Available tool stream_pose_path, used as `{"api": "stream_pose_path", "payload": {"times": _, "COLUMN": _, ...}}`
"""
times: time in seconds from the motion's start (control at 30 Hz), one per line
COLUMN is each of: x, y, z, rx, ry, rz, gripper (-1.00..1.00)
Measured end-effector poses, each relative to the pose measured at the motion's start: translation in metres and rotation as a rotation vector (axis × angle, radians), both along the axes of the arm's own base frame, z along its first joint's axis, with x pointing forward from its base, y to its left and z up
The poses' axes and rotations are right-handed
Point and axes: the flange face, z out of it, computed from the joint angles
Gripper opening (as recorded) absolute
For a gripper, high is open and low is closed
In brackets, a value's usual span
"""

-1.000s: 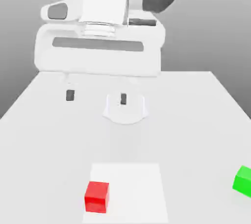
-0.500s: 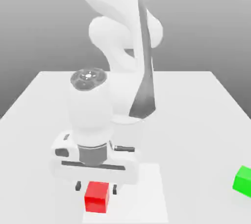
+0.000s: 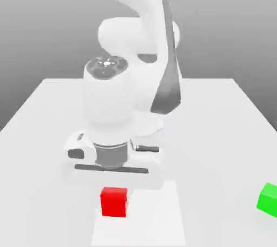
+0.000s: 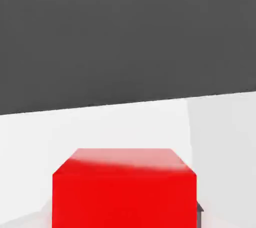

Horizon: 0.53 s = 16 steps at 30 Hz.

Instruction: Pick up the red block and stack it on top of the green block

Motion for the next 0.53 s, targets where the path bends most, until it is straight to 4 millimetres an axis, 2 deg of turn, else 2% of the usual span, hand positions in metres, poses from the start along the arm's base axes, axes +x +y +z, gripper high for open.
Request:
{"api": "stream_pose_path", "payload": {"times": 0.13, "x": -0.006, "y": 0.099, "z": 0.009, "rx": 0.000, "ry": 0.002, "rz": 0.154, "gripper": -1.00}}
{"api": "stream_pose_path", "payload": {"times": 0.3, "x": -0.045, "y": 0.223, "z": 0.018, "rx": 0.001, "ry": -0.001, "rz": 0.352, "gripper": -1.00}}
{"api": "stream_pose_path", "payload": {"times": 0.37, "x": -0.065, "y": 0.273, "z": 0.002, "rx": 0.000, "ry": -0.004, "rz": 0.433, "gripper": -1.00}}
{"api": "stream_pose_path", "payload": {"times": 0.4, "x": -0.072, "y": 0.289, "z": -0.013, "rx": 0.000, "ry": -0.005, "rz": 0.460, "gripper": -1.00}}
{"api": "stream_pose_path", "payload": {"times": 0.43, "x": -0.077, "y": 0.297, "z": -0.025, "rx": 0.000, "ry": -0.005, "rz": 0.474, "gripper": 1.00}}
{"api": "stream_pose_path", "payload": {"times": 0.53, "x": -0.077, "y": 0.297, "z": -0.025, "rx": 0.000, "ry": -0.005, "rz": 0.474, "gripper": 1.00}}
